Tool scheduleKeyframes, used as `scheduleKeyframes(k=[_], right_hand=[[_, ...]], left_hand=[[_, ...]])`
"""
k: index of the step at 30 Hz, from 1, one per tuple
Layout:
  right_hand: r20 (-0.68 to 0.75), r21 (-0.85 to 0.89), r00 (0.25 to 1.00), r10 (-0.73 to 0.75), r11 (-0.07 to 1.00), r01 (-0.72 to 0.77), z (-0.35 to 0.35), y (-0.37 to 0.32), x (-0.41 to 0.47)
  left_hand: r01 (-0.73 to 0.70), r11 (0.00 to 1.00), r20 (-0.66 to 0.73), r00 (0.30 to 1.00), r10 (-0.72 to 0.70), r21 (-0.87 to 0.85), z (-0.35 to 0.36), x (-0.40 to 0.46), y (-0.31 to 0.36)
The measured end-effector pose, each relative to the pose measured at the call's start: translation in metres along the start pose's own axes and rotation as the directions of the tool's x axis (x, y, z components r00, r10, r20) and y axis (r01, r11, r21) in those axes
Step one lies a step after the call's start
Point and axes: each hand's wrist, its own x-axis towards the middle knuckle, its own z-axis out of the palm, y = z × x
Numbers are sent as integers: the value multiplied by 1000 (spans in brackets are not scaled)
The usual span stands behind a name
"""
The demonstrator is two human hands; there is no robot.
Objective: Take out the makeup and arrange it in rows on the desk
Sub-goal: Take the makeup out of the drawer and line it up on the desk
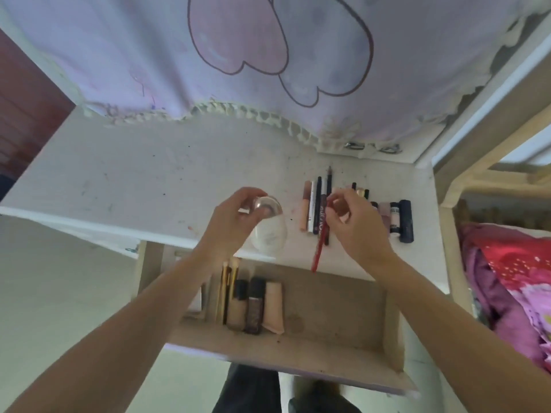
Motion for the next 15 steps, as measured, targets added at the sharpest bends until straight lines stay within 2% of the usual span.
scheduleKeyframes(k=[3, 8, 11, 15], right_hand=[[56, -40, 998, 18, 999, -16, 16, -17, 55], [136, -244, 984, 114, 967, -78, 54, -12, 107], [109, -444, 983, 150, 892, -87, 62, -9, 114], [34, -546, 993, 115, 834, -78, 71, 0, 112]], left_hand=[[-58, 998, -7, 998, 58, -2, -15, 55, 5], [-155, 988, -29, 987, 155, 5, -12, 125, -1], [-205, 979, 1, 979, 205, 7, 6, 162, -2], [-310, 950, 62, 950, 307, 33, 39, 193, -3]])
